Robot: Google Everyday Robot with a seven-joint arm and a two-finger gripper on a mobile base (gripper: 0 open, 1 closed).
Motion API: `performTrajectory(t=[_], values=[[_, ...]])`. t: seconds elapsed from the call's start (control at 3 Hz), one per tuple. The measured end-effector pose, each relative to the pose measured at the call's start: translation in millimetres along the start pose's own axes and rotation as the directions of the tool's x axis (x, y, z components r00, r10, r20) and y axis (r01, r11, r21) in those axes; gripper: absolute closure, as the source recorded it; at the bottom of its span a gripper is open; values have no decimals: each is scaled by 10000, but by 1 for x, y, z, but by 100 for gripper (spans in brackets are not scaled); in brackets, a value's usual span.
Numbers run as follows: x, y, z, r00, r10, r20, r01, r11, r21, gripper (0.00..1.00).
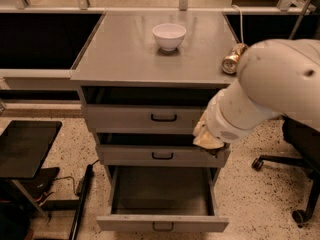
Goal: Place rxbar chocolate into bottom drawer
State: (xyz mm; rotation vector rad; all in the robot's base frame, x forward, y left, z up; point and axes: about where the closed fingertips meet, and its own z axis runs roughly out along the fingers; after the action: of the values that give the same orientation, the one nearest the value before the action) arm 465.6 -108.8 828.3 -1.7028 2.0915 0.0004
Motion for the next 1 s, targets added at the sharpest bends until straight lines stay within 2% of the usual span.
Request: performTrajectory(t=[0.33,0.67,1.0], values=[[65,-19,-66,9982,580,-179,-515,9656,2550,100],[118,-40,-123,9954,926,238,-932,8845,4572,100],[142,-66,-165,9929,934,742,-1193,7852,6077,100]])
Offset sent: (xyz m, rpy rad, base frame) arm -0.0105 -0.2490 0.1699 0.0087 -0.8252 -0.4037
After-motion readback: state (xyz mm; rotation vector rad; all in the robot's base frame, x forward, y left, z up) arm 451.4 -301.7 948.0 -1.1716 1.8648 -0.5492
